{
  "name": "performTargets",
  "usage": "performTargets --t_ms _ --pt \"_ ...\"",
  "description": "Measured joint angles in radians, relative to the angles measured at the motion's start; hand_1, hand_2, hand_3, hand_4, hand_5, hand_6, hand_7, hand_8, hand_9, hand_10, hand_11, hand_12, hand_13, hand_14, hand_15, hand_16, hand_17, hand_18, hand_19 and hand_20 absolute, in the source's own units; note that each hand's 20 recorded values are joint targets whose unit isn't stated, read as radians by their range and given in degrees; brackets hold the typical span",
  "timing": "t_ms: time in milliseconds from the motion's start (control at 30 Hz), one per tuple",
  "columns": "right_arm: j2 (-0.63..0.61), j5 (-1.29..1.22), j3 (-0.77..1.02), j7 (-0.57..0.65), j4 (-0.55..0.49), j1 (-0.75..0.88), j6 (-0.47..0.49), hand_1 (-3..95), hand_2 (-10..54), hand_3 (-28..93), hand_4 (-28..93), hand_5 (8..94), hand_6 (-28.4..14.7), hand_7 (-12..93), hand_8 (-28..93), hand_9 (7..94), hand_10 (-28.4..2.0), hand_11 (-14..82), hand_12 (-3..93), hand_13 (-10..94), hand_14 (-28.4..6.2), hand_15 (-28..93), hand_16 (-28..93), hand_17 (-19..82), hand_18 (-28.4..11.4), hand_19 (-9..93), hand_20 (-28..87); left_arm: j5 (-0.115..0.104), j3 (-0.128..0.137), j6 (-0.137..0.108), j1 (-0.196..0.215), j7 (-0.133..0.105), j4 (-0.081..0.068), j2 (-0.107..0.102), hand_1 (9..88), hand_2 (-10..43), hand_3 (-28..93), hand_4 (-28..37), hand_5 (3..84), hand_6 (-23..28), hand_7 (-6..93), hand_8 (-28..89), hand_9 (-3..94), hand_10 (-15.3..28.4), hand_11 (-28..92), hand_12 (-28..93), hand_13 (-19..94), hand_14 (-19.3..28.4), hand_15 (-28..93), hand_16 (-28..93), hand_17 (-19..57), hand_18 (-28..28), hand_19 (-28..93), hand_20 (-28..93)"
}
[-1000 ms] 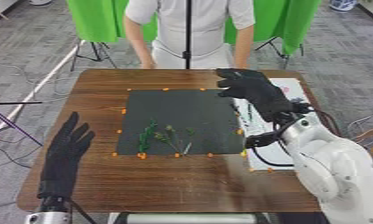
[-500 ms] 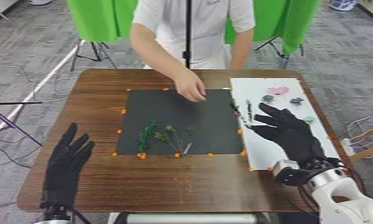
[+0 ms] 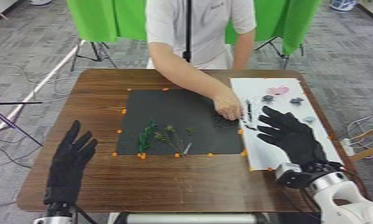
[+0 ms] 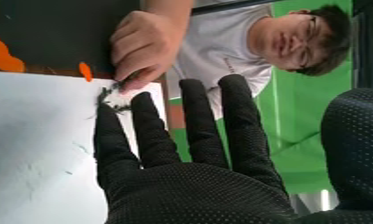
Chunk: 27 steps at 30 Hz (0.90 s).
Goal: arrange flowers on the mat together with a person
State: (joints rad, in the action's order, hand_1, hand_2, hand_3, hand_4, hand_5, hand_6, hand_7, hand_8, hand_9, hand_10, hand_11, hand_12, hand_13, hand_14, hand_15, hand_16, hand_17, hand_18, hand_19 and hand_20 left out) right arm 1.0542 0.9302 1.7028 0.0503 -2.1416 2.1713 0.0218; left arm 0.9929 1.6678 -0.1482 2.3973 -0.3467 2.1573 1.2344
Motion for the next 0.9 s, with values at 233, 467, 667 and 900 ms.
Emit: performTargets --t_ms 233,467,667,900 --pt "0.004 0.001 0.008 -0.009 -0.005 0.013 0.0 14.4 9.9 68 -26 39.8 2.0 10 -9 37.8 -11.1 3.9 15.9 23 -20.2 2 32 2 -23.6 23 17 -0.001 -0.001 -0.002 0.003 -0.001 0.0 -0.003 16.4 3.9 75 -28.3 22.5 -3.2 10.5 -9 26.6 11.4 6 14 20 17.0 14 2 -12.5 23.1 39 5" --pt "0.004 0.004 0.008 -0.01 -0.011 0.014 0.001 14.3 9.8 68 -26 40.0 2.0 10 -9 38.1 -11.1 4.0 15.9 24 -20.3 2 32 2 -23.8 24 17 -0.002 -0.007 -0.003 0.003 -0.001 0.0 -0.008 16.7 3.7 76 -28.3 22.5 -3.0 10.7 -9 26.5 11.5 6 14 20 17.0 14 2 -12.6 23.0 39 5" --pt "0.004 0.007 0.008 -0.008 -0.011 0.014 0.003 14.2 9.7 68 -26 40.1 2.1 10 -9 38.4 -11.3 4.1 15.9 25 -20.4 2 32 1 -23.8 24 17 -0.003 -0.009 -0.005 0.005 -0.002 0.0 -0.012 16.8 3.7 76 -28.3 22.5 -3.0 10.8 -9 26.5 11.5 6 14 20 17.1 14 2 -12.6 23.0 39 5" --pt "0.004 0.01 0.007 -0.005 -0.011 0.013 0.005 14.3 9.5 69 -26 40.2 2.1 10 -9 38.9 -11.4 4.2 15.9 26 -20.4 3 32 1 -24.0 25 17 -0.003 -0.009 -0.006 0.005 -0.002 0.0 -0.013 17.0 3.7 76 -28.3 22.5 -2.9 10.9 -9 26.5 11.5 6 14 20 17.0 14 2 -12.5 22.8 39 5"
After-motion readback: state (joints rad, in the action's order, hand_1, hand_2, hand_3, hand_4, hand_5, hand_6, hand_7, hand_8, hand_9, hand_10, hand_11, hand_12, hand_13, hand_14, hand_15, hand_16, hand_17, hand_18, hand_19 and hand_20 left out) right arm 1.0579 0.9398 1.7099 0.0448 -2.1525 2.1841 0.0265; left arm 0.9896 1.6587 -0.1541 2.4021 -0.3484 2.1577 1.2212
